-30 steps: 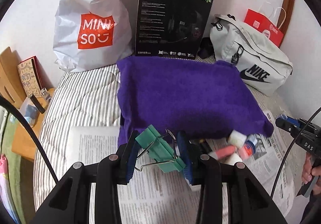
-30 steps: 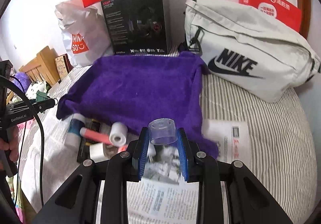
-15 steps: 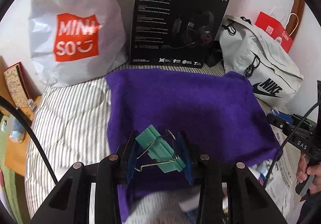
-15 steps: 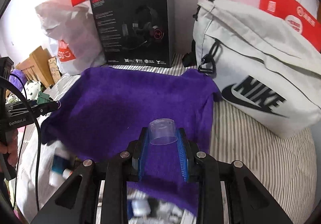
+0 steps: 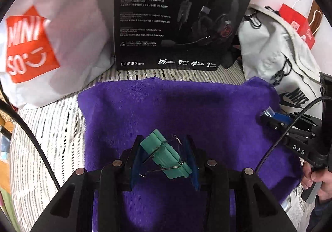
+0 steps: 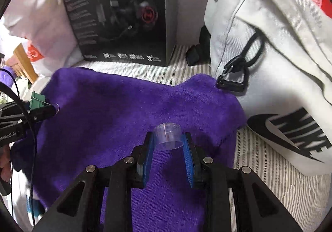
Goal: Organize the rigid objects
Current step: 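Carry the clip with the left tool while the right tool carries the cap over the towel, then open the right tool to drop the cap while the left tool releases the clip on the towel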
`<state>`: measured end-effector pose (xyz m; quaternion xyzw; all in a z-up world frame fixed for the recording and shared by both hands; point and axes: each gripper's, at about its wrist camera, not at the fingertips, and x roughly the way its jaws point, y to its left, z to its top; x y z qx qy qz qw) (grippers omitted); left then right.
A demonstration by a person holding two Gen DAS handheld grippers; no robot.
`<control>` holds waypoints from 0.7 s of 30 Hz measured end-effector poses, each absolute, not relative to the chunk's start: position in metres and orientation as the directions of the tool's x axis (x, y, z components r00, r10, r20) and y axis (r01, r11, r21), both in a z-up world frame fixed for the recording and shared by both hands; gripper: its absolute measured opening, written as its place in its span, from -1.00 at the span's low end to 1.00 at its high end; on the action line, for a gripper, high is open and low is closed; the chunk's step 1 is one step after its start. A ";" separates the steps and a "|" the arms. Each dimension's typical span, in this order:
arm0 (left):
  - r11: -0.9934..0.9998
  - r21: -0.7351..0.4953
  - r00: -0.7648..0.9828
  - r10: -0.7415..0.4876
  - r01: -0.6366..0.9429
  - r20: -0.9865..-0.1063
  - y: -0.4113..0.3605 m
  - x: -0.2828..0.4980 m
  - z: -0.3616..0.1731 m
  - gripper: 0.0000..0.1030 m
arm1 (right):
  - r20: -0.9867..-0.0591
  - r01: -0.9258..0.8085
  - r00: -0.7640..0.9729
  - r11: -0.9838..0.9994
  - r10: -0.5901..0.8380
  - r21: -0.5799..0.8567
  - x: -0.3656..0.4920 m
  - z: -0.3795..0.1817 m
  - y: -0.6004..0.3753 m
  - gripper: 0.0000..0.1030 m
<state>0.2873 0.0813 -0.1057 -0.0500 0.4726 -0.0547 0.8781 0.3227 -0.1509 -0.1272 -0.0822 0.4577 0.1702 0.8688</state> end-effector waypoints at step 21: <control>0.996 -0.075 0.502 -0.086 0.041 -0.861 0.071 0.301 -0.122 0.01 | -0.869 -0.374 0.463 0.927 0.171 -0.016 0.336 -0.140 -0.144 0.04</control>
